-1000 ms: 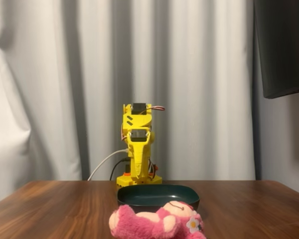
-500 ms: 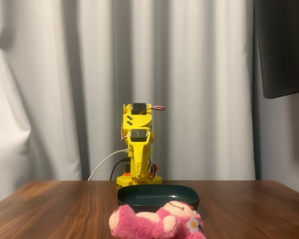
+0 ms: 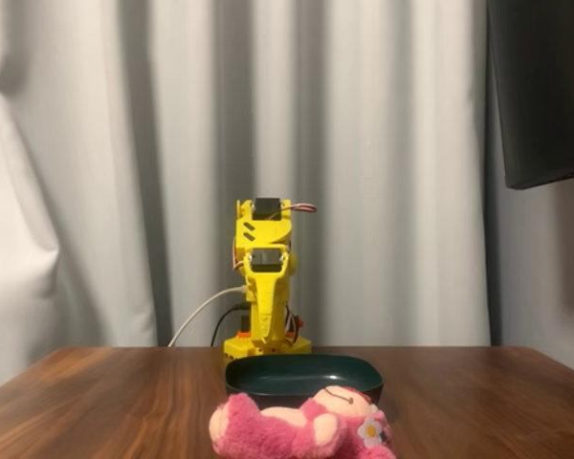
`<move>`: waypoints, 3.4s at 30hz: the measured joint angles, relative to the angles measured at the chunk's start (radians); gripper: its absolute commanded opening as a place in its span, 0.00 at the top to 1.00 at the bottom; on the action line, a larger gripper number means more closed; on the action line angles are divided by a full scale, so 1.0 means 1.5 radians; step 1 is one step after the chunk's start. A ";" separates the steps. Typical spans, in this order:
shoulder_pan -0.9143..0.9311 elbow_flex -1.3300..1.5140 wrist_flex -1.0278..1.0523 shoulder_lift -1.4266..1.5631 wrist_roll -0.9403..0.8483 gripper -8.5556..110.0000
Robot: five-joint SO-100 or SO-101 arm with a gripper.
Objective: Grasp a strawberry bear and put it in the bin.
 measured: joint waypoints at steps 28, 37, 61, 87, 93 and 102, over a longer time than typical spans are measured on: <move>0.006 0.000 0.000 0.000 0.000 0.93; 0.006 0.000 0.000 0.000 0.000 0.93; 0.024 -0.470 -0.001 -0.492 0.000 0.83; 0.085 -1.459 0.311 -1.460 0.069 0.60; 0.085 -1.652 0.324 -1.592 0.070 0.59; 0.052 -1.874 0.324 -1.772 0.071 0.60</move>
